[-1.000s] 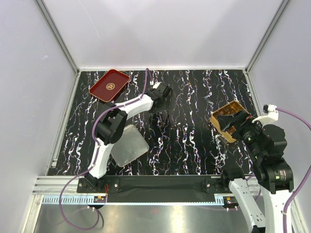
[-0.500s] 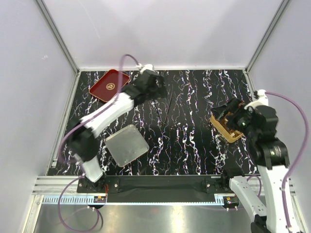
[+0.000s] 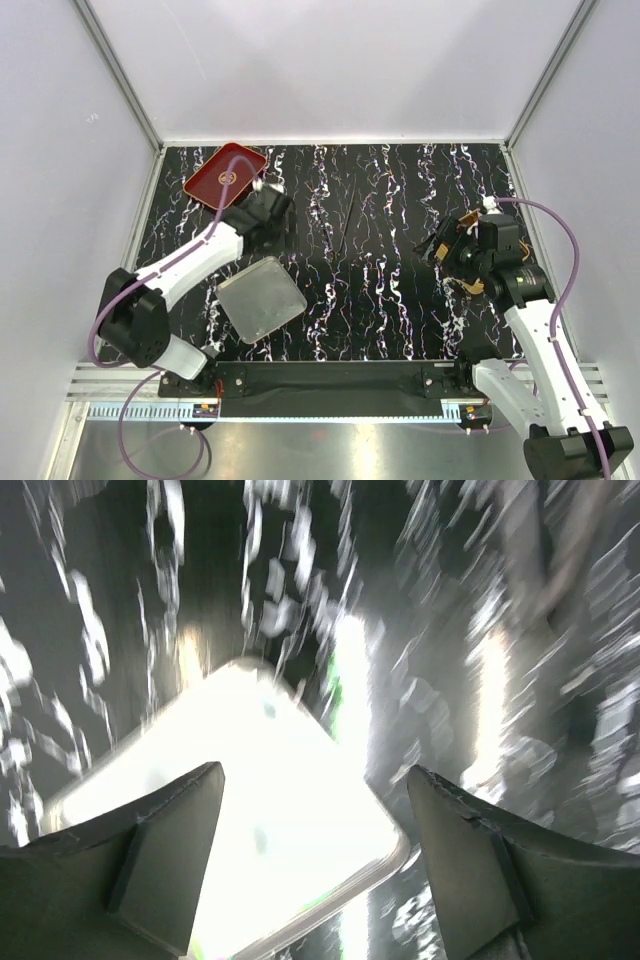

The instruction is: Pack the chocolate

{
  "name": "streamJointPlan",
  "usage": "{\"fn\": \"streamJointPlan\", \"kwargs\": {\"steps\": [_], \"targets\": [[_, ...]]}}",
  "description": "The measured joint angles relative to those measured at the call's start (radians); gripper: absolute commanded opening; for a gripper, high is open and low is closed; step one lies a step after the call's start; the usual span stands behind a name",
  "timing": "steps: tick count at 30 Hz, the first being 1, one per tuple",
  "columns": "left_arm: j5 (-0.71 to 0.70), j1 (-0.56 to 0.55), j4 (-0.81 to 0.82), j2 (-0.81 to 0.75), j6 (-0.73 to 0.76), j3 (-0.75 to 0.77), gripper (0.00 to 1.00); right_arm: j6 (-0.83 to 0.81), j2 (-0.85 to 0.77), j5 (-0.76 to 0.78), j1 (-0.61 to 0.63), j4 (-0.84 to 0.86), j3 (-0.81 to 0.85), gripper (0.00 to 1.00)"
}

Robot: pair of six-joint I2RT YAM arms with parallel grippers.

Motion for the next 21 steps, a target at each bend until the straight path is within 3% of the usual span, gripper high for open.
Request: {"fn": "streamJointPlan", "kwargs": {"steps": [5,11,21], "targets": [[-0.011,-0.076,-0.052,0.011,-0.021,-0.075,0.74,-0.002,0.025,0.050,0.092,0.000,-0.009,0.96],[-0.007,-0.116,-0.006,0.055,-0.077,-0.097,0.70,0.005,0.096,0.122,0.253,0.006,-0.012,0.95],[0.014,-0.118,0.076,0.209,-0.170,-0.148,0.56,0.008,0.130,0.147,0.321,0.034,-0.041,0.95]]}}
